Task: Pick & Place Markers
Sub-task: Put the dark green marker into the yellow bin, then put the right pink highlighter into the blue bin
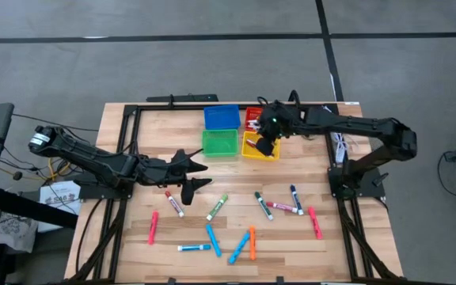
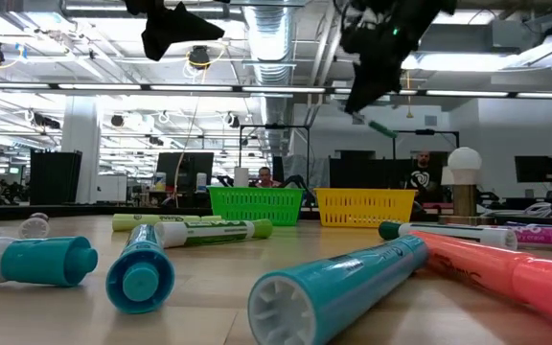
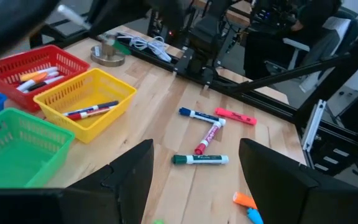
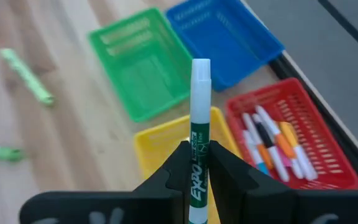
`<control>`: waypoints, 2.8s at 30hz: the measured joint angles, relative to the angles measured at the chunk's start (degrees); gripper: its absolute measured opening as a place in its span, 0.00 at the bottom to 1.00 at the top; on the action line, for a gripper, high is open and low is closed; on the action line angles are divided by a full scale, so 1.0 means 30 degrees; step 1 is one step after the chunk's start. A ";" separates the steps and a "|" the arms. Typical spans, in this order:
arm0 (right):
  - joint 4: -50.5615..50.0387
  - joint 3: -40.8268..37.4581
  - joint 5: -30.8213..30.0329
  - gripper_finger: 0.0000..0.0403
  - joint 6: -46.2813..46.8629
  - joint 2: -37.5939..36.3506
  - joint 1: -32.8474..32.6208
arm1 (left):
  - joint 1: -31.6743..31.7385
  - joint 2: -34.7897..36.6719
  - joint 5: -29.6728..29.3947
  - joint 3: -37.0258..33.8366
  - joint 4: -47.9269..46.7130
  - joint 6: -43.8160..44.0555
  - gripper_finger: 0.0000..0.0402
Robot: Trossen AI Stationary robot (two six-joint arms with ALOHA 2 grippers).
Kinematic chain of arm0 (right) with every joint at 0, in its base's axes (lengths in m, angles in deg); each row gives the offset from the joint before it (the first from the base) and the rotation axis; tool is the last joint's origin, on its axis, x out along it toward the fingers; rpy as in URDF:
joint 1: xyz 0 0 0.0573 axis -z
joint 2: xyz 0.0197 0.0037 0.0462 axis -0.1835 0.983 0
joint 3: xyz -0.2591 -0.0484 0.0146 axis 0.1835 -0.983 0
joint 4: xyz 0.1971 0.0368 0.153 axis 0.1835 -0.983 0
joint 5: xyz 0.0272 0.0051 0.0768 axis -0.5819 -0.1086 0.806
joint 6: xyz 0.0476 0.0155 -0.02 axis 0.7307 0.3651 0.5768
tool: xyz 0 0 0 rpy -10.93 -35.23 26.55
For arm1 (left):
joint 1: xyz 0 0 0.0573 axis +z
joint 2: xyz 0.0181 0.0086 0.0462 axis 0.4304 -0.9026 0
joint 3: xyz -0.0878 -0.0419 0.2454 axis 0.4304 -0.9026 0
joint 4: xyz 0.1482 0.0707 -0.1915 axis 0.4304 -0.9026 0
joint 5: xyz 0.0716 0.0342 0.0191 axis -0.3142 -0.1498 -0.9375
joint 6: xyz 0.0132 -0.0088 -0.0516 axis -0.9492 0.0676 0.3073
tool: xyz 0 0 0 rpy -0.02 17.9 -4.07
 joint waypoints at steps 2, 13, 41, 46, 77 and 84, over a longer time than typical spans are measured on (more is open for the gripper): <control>0.0029 0.0000 0.0051 0.10 -0.0388 0.0517 0.0581 | 0.0000 0.0000 -0.0030 0.0000 -0.0002 -0.0280 0.59; 0.0710 0.0000 0.1133 0.10 -0.0957 0.3868 0.1533 | 0.0368 0.0000 -0.0028 0.0000 0.0096 -0.0485 0.59; 0.0674 -0.0007 0.1104 0.13 -0.1081 0.7720 0.1540 | 0.0641 -0.0007 -0.0023 0.0000 0.0118 -0.0439 0.59; 0.0674 -0.0002 0.1120 0.17 -0.1081 0.7720 0.1540 | 0.0641 -0.0007 -0.0023 0.0000 0.0118 -0.0426 0.59; -0.1264 0.3402 0.0890 0.23 -0.0098 0.3020 0.0012 | 0.0568 -0.0015 0.0134 -0.0007 0.0426 -0.0419 0.59; -0.1661 0.3402 0.0878 0.23 0.0997 0.1449 -0.2163 | 0.0568 -0.0015 0.0137 -0.0007 0.0546 -0.0419 0.59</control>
